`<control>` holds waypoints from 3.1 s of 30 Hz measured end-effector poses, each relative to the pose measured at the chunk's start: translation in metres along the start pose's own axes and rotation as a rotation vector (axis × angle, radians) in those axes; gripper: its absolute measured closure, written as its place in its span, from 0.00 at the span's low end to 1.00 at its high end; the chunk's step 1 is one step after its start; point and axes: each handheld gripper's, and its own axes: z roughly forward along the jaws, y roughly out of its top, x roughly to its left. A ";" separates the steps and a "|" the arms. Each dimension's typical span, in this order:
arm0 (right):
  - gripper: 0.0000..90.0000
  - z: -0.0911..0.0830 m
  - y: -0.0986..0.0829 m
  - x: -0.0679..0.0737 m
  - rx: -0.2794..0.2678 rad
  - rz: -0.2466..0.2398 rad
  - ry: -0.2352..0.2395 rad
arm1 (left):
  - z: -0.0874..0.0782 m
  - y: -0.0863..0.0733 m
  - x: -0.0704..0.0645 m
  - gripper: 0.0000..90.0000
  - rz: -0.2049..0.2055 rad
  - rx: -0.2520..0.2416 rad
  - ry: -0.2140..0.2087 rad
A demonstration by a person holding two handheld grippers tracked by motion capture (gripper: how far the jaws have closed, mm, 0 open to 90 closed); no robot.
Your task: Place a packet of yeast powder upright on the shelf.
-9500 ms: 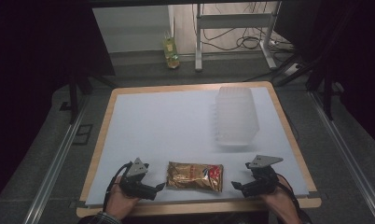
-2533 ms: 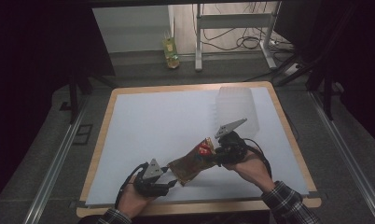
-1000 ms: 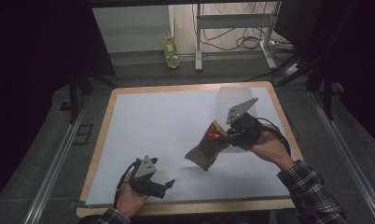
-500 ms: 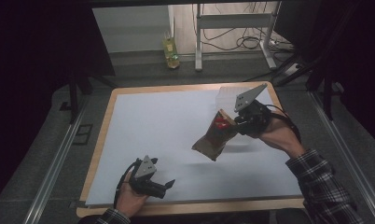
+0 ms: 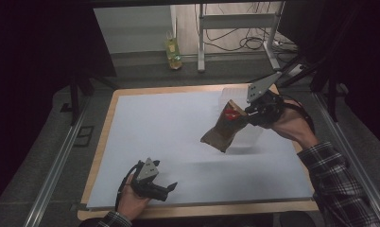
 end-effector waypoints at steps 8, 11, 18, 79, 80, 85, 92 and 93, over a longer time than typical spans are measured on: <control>0.89 -0.018 0.005 -0.018 -0.010 -0.016 -0.033 | 0.000 0.000 0.001 0.00 0.004 0.003 0.000; 0.89 -0.025 0.006 -0.025 -0.016 -0.020 -0.049 | 0.000 0.000 0.001 0.00 0.006 0.005 0.000; 0.89 -0.034 0.006 -0.042 0.000 -0.021 -0.093 | -0.001 0.000 0.001 0.00 0.002 0.004 -0.001; 0.89 0.008 -0.033 -0.103 0.094 -0.133 -0.038 | -0.004 -0.002 0.003 0.00 -0.011 0.021 -0.002; 0.89 0.010 -0.032 -0.103 0.092 -0.137 -0.036 | -0.004 -0.002 0.003 0.00 -0.015 0.018 -0.002; 0.89 0.024 -0.021 -0.101 0.095 -0.160 -0.010 | -0.004 -0.002 0.003 0.00 -0.011 0.022 -0.002; 0.90 0.045 -0.009 -0.100 0.104 -0.177 0.018 | -0.006 -0.003 0.005 0.00 -0.014 0.017 -0.002; 0.90 0.047 -0.008 -0.100 0.106 -0.179 0.018 | -0.006 -0.003 0.005 0.00 -0.015 0.018 -0.002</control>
